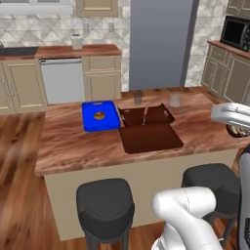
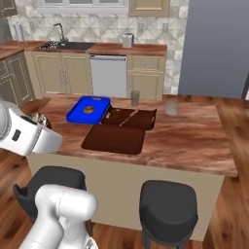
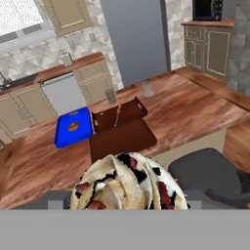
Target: Take the cupcake and donut from the fridge and place them on the empty tray on the dining counter.
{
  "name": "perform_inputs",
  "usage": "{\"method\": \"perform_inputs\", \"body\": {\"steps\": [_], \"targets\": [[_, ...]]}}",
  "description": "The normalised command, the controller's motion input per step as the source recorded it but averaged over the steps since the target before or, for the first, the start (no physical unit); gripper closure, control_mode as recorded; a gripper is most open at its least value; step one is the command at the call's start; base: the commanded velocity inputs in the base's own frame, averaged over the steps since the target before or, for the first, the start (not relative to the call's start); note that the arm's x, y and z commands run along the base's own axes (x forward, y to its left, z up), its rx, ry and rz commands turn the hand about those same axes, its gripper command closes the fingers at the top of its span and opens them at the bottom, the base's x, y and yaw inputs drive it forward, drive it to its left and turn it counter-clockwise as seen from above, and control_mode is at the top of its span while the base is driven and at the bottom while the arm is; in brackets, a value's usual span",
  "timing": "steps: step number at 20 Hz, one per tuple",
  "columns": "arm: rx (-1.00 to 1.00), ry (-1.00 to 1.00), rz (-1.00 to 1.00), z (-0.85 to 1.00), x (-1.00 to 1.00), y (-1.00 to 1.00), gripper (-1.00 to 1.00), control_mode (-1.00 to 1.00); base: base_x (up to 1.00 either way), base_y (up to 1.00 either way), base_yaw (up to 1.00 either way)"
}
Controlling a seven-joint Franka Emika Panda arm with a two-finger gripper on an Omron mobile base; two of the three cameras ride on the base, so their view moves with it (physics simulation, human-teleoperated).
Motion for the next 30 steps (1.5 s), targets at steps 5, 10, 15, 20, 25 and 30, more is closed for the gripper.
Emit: {"method": "perform_inputs", "body": {"steps": [5, 10, 15, 20, 25, 30], "targets": [[0.00, 0.00, 0.00, 0.00, 0.00, 0.00, 1.00, 1.00, 1.00, -0.26, 0.03], [0.00, 0.00, 0.00, 0.00, 0.00, 0.00, 1.00, 1.00, 0.98, 0.00, -0.37], [0.02, 0.12, 0.00, -0.04, 0.40, -0.06, 1.00, -1.00, 0.60, 0.00, -0.13], [0.04, 0.17, 0.03, -0.01, 0.97, -0.15, 1.00, -1.00, 0.00, 0.00, 0.00], [0.08, 0.15, 0.15, -0.30, 0.96, -0.03, 1.00, -1.00, 0.00, 0.00, 0.00], [0.03, 0.08, 0.05, -0.57, 1.00, 0.02, 1.00, -1.00, 0.00, 0.00, 0.00]]}}
